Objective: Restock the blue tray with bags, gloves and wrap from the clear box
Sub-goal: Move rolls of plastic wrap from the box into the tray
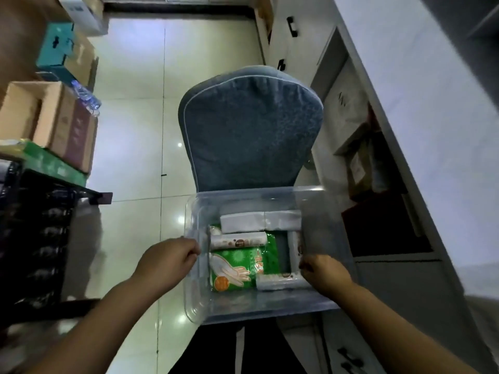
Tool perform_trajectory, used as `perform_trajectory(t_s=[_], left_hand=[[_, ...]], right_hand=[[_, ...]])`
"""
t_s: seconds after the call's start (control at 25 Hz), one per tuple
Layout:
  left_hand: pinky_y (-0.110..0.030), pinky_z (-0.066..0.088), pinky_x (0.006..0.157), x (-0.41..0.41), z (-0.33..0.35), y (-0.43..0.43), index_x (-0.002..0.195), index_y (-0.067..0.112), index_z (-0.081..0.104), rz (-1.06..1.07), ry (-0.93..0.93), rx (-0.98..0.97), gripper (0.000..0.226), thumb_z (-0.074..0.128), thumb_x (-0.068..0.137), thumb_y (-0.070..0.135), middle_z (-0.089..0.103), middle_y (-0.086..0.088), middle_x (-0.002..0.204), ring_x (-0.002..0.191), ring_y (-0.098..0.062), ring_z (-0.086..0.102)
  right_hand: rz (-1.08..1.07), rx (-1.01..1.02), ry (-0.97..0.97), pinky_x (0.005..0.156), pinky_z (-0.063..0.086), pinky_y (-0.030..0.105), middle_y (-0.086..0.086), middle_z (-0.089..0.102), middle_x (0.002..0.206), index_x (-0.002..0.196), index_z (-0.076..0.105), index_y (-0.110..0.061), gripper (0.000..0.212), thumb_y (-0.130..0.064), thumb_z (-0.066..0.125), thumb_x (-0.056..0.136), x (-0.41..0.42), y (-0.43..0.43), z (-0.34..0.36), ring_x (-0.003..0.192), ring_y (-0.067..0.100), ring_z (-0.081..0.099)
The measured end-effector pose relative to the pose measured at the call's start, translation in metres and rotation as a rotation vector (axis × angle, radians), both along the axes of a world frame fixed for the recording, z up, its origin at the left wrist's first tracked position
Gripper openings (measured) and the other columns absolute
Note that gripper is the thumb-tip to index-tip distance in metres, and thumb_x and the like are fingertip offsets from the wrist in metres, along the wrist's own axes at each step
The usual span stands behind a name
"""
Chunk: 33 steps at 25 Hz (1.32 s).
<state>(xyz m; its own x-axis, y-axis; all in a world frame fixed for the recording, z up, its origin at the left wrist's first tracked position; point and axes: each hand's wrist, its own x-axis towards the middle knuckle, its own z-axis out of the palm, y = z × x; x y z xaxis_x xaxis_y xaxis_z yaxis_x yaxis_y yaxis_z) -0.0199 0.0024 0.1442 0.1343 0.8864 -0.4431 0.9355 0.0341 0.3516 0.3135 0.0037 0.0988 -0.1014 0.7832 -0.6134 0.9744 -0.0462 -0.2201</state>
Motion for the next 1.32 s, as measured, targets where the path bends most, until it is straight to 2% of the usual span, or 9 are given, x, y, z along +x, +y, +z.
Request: perform_trajectory(t_s=[0.12,0.32,0.48,0.56,0.68,0.84,1.04,1.2,1.32], left_hand=[[-0.027,0.046,0.065,0.012,-0.022,0.001,0.095,0.030,0.065,0.024,0.012,-0.025,0.016,0.051,0.088,0.029,0.070,0.006,0.096,0.084,-0.015,0.062],[-0.027,0.044,0.066,0.039,-0.066,-0.007,0.098,0.031,0.065,0.102,0.020,-0.087,0.016,0.052,0.088,0.031,0.070,0.008,0.099,0.090,-0.016,0.063],[-0.030,0.048,0.071,0.056,-0.088,-0.016,0.101,0.032,0.064,0.098,0.000,-0.150,0.019,0.051,0.087,0.030,0.070,0.008,0.100,0.095,-0.016,0.062],[-0.027,0.045,0.071,0.064,-0.095,-0.017,0.103,0.033,0.063,0.095,-0.003,-0.166,0.020,0.051,0.088,0.030,0.069,0.009,0.102,0.096,-0.015,0.061],[-0.028,0.045,0.073,0.075,-0.095,-0.012,0.104,0.033,0.063,0.099,-0.012,-0.169,0.020,0.052,0.088,0.030,0.069,0.007,0.103,0.098,-0.016,0.060],[-0.032,0.048,0.079,0.081,-0.089,-0.002,0.110,0.027,0.061,-0.060,0.045,-0.105,0.028,0.056,0.083,0.027,0.066,0.001,0.111,0.102,-0.022,0.059],[-0.037,0.043,0.097,0.067,-0.087,0.013,0.124,0.018,0.054,-0.234,0.077,0.013,0.065,0.076,0.065,0.033,0.059,-0.005,0.127,0.115,-0.025,0.055],[-0.038,0.044,0.089,0.041,-0.091,0.032,0.122,0.022,0.052,-0.237,0.204,0.069,0.057,0.071,0.072,0.040,0.064,-0.004,0.117,0.103,-0.025,0.059],[-0.040,0.046,0.076,0.016,-0.090,0.041,0.111,0.015,0.059,-0.220,0.328,0.145,0.053,0.076,0.065,0.032,0.067,-0.010,0.100,0.088,-0.030,0.061]], right_hand=[[0.012,-0.162,-0.039,0.083,0.047,0.032,0.012,0.063,0.120,0.112,0.062,-0.014,0.026,-0.020,0.049,0.091,0.012,0.014,-0.049,0.107,0.029,0.059],[0.240,-0.374,-0.128,0.096,0.040,0.032,0.018,0.044,0.137,0.128,0.045,-0.006,0.035,-0.015,0.042,0.094,0.031,0.031,-0.133,0.122,0.031,0.045],[0.334,-0.481,-0.226,0.099,0.039,0.035,0.020,0.042,0.140,0.138,0.032,-0.005,0.057,-0.028,0.053,0.091,0.039,0.027,-0.163,0.125,0.034,0.043],[0.456,-0.427,-0.261,0.099,0.039,0.035,0.019,0.047,0.134,0.132,0.041,-0.004,0.064,-0.039,0.062,0.083,0.041,0.029,-0.166,0.123,0.032,0.042],[0.587,-0.278,-0.177,0.095,0.038,0.037,0.014,0.052,0.127,0.120,0.051,-0.008,0.058,-0.050,0.059,0.081,0.041,0.033,-0.157,0.119,0.031,0.040],[0.570,-0.078,0.081,0.086,0.036,0.036,0.007,0.056,0.113,0.113,0.054,-0.016,0.055,-0.053,0.062,0.074,0.020,0.043,-0.127,0.106,0.027,0.046],[0.488,0.105,0.444,0.078,0.040,0.035,0.010,0.061,0.101,0.108,0.061,-0.012,0.054,-0.041,0.076,0.065,-0.030,0.058,-0.099,0.093,0.028,0.051],[0.421,0.150,0.531,0.078,0.043,0.036,0.010,0.062,0.104,0.114,0.059,-0.012,0.060,-0.036,0.081,0.063,-0.063,0.072,-0.116,0.095,0.026,0.052],[0.274,0.186,0.462,0.082,0.043,0.036,0.012,0.063,0.108,0.119,0.056,-0.011,0.066,-0.037,0.081,0.064,-0.072,0.082,-0.152,0.100,0.028,0.053]])
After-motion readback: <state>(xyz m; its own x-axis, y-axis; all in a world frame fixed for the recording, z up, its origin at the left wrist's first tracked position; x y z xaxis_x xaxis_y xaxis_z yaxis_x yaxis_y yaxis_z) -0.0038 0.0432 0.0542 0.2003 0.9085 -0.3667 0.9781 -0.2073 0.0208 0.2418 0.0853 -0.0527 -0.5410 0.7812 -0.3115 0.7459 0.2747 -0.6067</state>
